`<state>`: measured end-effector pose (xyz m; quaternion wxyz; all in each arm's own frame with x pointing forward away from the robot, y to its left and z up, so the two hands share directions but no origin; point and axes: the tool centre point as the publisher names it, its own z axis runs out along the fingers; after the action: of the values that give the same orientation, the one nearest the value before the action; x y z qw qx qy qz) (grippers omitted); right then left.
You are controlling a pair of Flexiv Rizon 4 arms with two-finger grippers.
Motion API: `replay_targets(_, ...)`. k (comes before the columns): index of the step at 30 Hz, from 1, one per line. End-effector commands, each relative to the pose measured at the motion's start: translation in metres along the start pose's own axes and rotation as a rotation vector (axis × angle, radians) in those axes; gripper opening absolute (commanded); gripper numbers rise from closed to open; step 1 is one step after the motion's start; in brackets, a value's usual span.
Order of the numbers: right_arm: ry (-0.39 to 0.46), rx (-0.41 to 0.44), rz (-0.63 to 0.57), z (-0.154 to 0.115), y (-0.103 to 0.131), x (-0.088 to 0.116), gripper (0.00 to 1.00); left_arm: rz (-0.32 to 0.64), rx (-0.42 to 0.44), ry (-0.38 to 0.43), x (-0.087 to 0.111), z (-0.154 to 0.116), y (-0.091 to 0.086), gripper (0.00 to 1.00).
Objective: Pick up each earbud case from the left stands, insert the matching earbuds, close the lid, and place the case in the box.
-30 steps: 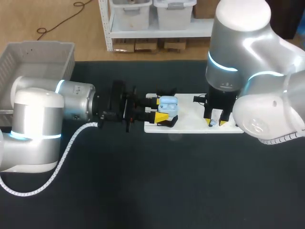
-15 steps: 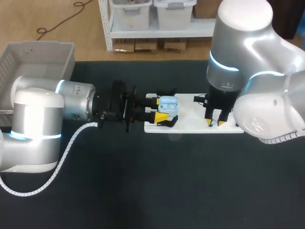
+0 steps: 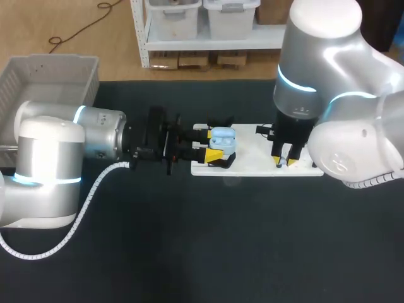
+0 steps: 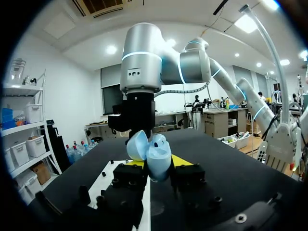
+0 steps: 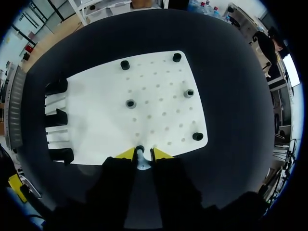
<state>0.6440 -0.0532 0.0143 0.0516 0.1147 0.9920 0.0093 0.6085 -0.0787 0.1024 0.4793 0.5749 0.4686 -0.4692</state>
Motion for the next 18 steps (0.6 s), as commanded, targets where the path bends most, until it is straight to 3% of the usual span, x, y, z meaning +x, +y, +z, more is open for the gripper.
replay_targets(1,-0.008,0.001,-0.003,-0.010,0.000,0.005,0.00,0.001,0.002,0.000,0.001,0.000,0.001,0.00)
replay_targets(18,-0.016,0.012,-0.009,-0.063,0.001,0.023,0.00,0.001,0.002,0.000,0.001,0.000,0.001,0.00)
